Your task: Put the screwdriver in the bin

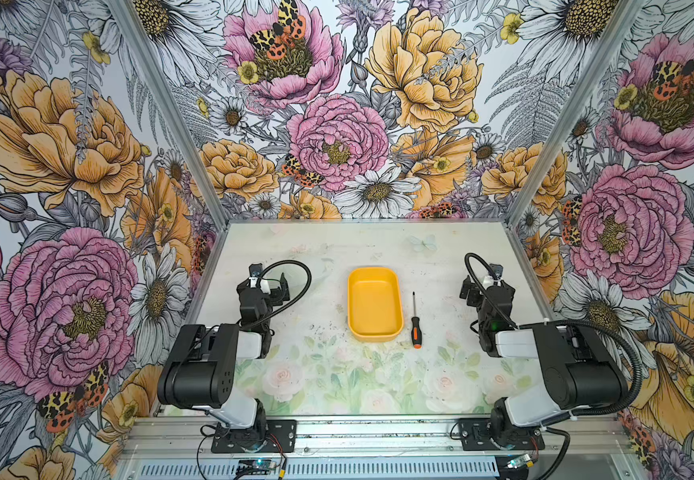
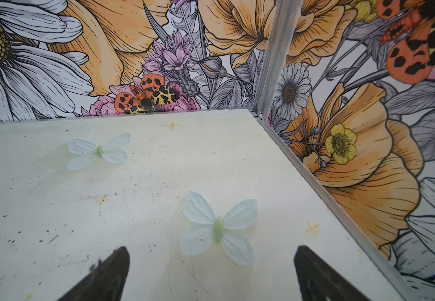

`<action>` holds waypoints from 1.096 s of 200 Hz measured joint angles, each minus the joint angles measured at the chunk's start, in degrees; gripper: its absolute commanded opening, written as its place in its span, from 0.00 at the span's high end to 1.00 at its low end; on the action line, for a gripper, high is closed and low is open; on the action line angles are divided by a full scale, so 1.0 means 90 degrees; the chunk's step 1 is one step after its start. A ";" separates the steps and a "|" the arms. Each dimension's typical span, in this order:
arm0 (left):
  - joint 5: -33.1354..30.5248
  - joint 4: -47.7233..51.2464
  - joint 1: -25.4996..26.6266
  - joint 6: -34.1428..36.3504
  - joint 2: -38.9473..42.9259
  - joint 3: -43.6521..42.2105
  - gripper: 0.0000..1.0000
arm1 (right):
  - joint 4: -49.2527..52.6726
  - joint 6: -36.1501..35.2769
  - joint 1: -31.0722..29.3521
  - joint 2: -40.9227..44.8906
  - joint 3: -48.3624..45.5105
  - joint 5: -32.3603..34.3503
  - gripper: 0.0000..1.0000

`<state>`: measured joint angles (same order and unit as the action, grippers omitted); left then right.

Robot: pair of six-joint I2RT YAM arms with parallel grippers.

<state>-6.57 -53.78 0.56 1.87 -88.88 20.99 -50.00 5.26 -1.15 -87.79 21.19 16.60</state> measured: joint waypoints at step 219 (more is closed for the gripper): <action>0.0119 -0.0034 0.0041 0.0032 0.0000 -0.0012 0.01 | 0.3293 0.0522 -0.0228 0.2701 0.0639 0.0124 0.09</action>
<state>-5.50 -54.08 0.93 2.15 -88.88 20.88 -20.36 9.96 -3.20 -63.48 26.94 17.72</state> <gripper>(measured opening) 0.987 0.920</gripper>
